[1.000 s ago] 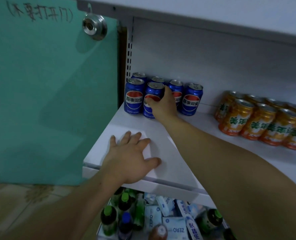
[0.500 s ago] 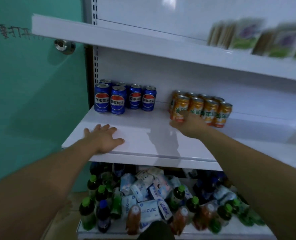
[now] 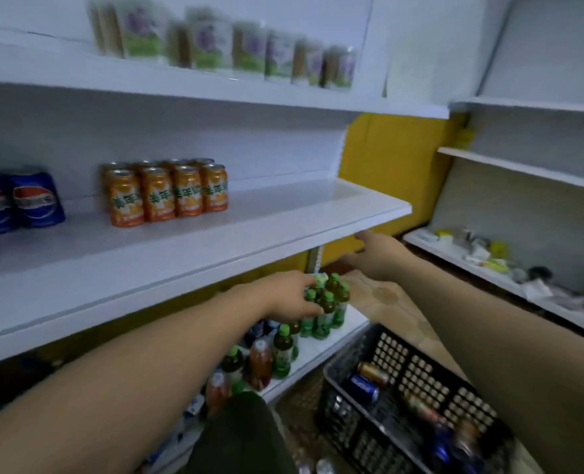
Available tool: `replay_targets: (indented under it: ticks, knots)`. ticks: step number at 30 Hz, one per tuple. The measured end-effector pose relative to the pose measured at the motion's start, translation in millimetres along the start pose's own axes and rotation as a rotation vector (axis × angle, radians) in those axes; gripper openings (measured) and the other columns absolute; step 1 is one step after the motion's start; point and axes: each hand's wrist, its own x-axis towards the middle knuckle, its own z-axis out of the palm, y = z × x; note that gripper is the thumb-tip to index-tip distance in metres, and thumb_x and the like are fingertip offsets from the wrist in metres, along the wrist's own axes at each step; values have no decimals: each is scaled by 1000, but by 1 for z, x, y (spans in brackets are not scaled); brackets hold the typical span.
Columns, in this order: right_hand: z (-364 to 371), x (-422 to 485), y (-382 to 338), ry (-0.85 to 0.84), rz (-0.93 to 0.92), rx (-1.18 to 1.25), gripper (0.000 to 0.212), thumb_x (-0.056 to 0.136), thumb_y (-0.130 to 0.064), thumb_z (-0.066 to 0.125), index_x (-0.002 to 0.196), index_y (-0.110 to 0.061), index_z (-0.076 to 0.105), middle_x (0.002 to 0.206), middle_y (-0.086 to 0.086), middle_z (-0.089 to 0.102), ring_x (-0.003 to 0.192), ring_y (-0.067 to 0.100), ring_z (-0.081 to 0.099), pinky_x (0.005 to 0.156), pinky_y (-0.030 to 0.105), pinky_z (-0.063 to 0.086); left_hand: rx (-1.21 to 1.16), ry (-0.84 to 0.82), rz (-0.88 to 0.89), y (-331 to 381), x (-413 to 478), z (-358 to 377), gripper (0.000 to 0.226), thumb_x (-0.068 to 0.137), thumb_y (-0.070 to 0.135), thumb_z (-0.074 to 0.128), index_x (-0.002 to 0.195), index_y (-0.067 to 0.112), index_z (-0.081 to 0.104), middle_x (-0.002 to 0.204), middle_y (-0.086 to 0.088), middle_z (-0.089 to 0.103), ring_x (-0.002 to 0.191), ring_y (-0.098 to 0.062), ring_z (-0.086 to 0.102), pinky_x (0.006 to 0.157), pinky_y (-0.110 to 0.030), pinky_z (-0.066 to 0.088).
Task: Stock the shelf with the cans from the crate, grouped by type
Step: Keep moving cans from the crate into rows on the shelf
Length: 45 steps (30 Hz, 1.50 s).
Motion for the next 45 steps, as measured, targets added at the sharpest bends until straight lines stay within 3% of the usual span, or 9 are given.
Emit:
replay_targets:
  ticks: [3,9,14,19,29,34,38,42,45]
  knots:
    - [0,-18,76,17,146,-24,75,91,-55,54,151,-19,28,150,4,41,131,26,44,98,35,40,38,-150,82,48,42,38,72,90,51,54,150,21,26,157,-1,25,140,-22,31,110,-34,32]
    - [27,-61,223,2,493,64,73,90,-54,56,150,-21,31,152,4,38,135,26,41,108,39,38,60,-381,183,118,119,127,67,89,47,58,146,20,35,148,-4,41,129,-24,45,101,-33,39]
    - [62,-81,315,-84,679,112,71,92,-51,56,149,-16,32,149,7,42,131,26,45,100,34,40,92,-547,218,152,177,204,71,87,50,59,147,21,33,150,-4,38,131,-23,44,102,-30,38]
    - [121,-60,388,-214,751,193,55,91,-48,56,137,-18,45,129,8,59,108,25,58,87,33,49,57,-692,160,158,236,281,76,86,50,60,149,21,28,153,-4,32,133,-23,42,105,-34,40]
    - [278,26,519,-333,927,358,71,90,-44,58,148,-15,28,135,13,51,112,30,55,84,31,43,-183,-763,5,167,362,425,71,86,36,66,147,22,32,150,-4,39,131,-23,43,100,-30,37]
    - [352,62,578,-270,1081,440,64,88,-39,61,140,-13,35,130,14,49,110,30,54,90,41,47,-321,-802,-60,172,415,505,63,90,26,63,145,18,35,147,-3,42,130,-20,44,93,-24,33]
    - [399,83,609,-227,1221,502,77,89,-46,60,147,-16,21,141,17,39,124,37,46,100,47,40,-439,-868,-145,160,439,570,69,82,34,69,143,24,38,142,0,49,122,-20,52,105,-38,40]
    - [422,94,618,-105,1289,518,84,83,-47,69,144,-16,22,139,14,41,123,37,47,91,43,42,-536,-862,-217,149,448,606,72,80,36,71,143,24,38,143,1,47,122,-20,52,105,-42,42]
    - [419,86,607,32,1255,688,78,79,-40,74,141,-18,32,131,9,51,112,28,54,83,34,43,-659,-869,-293,149,444,599,78,81,29,73,146,15,32,145,-1,44,128,-21,48,107,-40,39]
